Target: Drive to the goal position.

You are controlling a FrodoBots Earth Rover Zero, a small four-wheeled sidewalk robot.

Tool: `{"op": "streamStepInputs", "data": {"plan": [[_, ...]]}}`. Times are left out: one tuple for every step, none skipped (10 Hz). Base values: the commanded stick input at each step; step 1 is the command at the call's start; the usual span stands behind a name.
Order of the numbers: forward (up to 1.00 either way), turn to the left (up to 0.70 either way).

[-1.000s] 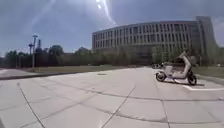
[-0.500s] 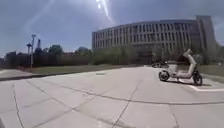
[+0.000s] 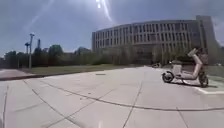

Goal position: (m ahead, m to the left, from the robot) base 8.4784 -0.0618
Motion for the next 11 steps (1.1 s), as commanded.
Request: {"op": "streamStepInputs", "data": {"plan": [[0.5,0.0],[0.5,0.0],[0.5,0.0],[0.5,0.0],[0.5,0.0],[0.5,0.0],[0.5,0.0],[0.5,-0.17],[0.5,0.0],[0.5,0.0],[0.5,0.0]]}}
